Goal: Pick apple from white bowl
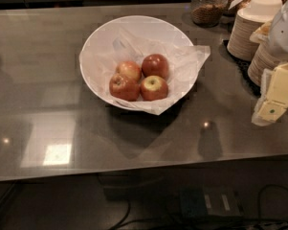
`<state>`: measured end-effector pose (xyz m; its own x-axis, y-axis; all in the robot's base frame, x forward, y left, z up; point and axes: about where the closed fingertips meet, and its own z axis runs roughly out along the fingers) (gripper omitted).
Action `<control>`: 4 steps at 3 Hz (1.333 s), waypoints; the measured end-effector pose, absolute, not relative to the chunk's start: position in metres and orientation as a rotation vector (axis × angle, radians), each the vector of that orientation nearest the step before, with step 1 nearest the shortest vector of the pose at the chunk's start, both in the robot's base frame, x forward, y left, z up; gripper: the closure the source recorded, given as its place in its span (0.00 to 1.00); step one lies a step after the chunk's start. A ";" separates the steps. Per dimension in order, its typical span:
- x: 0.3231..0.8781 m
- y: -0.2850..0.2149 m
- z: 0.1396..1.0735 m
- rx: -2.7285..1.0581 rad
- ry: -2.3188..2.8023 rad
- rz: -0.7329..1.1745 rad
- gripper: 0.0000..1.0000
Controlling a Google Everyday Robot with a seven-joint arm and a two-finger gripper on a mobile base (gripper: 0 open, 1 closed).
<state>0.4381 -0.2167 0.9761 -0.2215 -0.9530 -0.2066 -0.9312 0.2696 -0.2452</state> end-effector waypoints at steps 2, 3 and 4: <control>0.444 -0.212 0.974 -1.722 2.219 -0.078 0.00; 0.458 -0.183 0.968 -1.785 2.128 -0.029 0.00; 0.475 -0.139 0.966 -1.894 1.996 0.020 0.00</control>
Offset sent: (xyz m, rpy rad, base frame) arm 0.0129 0.0083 -0.0105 0.0385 0.0192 0.0142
